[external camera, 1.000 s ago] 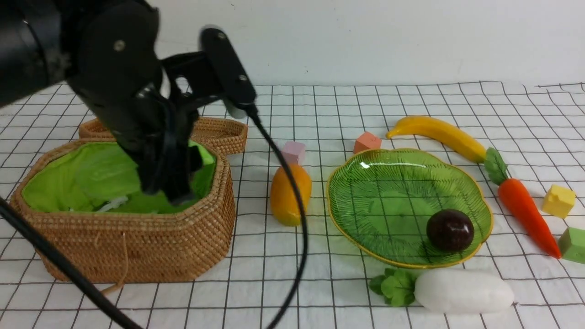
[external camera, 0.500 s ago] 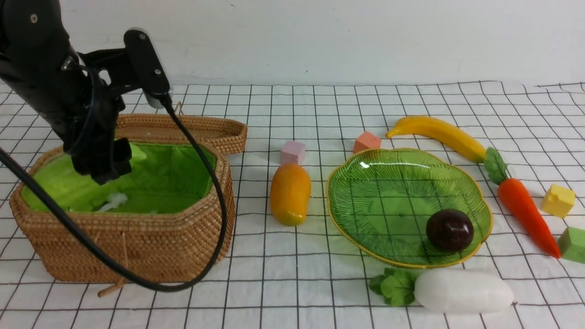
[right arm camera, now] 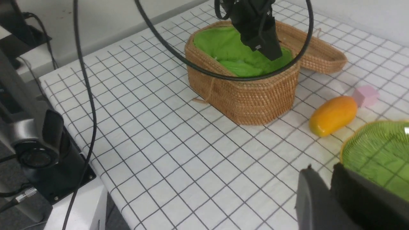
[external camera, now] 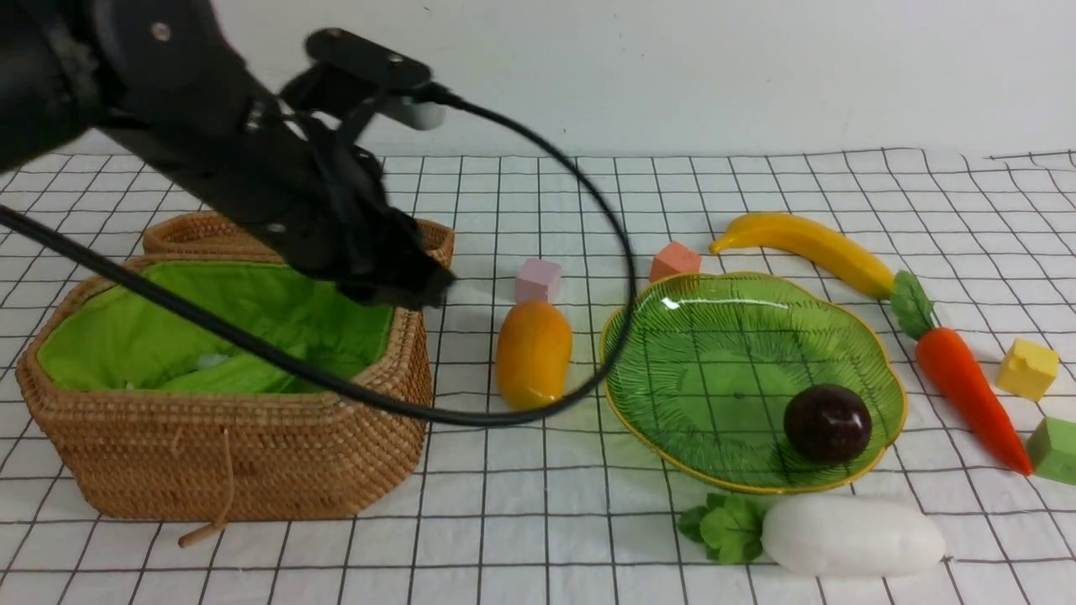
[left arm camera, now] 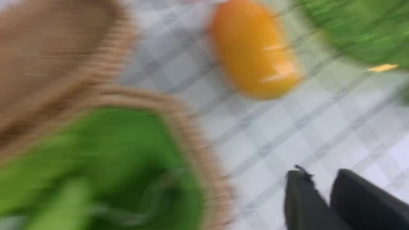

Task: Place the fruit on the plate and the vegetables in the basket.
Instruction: Grab the mango with your left arm and place it on the right plate

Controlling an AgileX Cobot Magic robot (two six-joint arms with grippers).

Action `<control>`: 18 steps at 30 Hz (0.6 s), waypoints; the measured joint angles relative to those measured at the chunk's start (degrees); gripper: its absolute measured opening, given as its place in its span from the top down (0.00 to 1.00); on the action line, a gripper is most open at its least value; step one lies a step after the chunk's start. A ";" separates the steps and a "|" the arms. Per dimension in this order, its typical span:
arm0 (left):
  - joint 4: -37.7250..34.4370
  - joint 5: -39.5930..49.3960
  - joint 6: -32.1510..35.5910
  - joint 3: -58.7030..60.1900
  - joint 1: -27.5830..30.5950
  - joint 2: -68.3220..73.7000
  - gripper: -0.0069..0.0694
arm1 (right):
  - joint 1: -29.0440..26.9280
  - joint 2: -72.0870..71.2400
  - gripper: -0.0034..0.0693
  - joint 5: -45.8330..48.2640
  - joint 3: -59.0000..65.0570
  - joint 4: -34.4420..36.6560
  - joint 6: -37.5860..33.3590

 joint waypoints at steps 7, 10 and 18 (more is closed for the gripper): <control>5.35 -0.21 -14.67 -7.90 -8.62 11.81 0.71 | 0.00 0.00 0.79 6.48 0.00 -9.17 7.42; 8.97 -0.52 -19.16 -13.58 -8.70 18.70 0.50 | 0.00 0.00 0.79 8.51 0.00 -9.58 7.59; 23.35 -2.19 -27.12 -24.23 -8.52 32.10 0.06 | 0.00 0.00 0.79 8.51 0.00 -9.92 7.64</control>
